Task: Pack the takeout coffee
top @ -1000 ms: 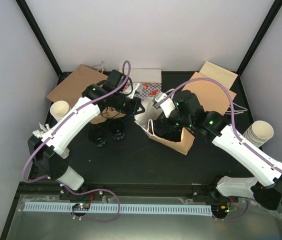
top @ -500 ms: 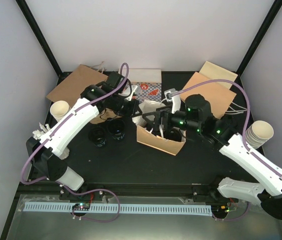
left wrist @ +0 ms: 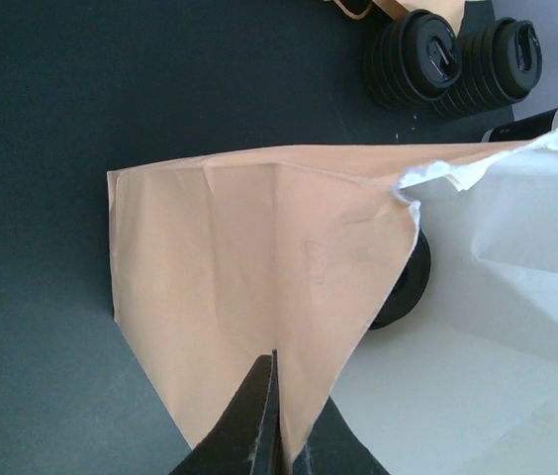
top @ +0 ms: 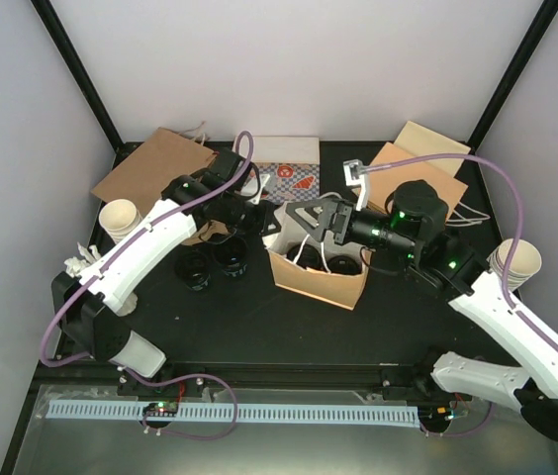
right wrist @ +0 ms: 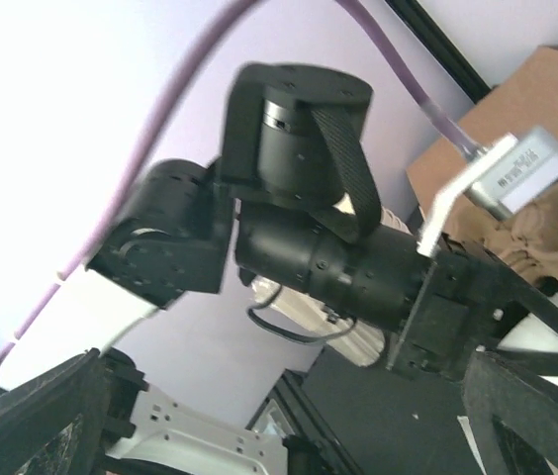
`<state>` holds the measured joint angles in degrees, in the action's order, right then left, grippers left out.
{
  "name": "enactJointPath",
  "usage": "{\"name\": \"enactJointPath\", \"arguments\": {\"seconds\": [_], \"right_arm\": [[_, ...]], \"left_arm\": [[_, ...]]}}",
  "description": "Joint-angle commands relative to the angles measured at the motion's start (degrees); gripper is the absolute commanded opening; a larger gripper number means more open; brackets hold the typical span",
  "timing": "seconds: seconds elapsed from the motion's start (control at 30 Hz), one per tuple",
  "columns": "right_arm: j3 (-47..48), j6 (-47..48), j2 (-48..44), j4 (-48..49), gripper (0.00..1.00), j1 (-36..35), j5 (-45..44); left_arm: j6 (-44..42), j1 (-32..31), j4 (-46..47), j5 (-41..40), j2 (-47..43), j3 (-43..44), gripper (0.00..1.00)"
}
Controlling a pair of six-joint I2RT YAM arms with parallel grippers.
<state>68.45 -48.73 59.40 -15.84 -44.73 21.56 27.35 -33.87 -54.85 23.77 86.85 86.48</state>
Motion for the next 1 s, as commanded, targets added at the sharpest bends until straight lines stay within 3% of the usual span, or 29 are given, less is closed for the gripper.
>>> {"name": "enactJointPath", "arguments": {"seconds": [0.0,0.37,0.57,0.7,0.97], "right_arm": [[3.6,-1.4,-2.1,0.3,1.00,0.3,-2.7],[10.2,15.3,-3.0,-14.8,1.00,0.3,-24.1],[12.0,24.7,-2.4,-23.8,1.00,0.4,-41.0],[11.6,28.7,-2.1,-27.7,1.00,0.4,-47.7],[10.9,26.4,1.0,-34.7,1.00,1.8,-50.8]], "left_arm": [[1.7,0.1,2.4,0.2,-2.2,-0.6,0.02],[2.1,0.2,4.4,1.4,-2.3,-1.8,0.06],[1.9,0.4,4.5,1.5,-2.4,-1.8,0.21],[1.5,0.4,4.5,1.0,-3.1,-1.4,0.33],[0.8,0.6,3.8,0.1,-5.4,0.1,0.59]]}}
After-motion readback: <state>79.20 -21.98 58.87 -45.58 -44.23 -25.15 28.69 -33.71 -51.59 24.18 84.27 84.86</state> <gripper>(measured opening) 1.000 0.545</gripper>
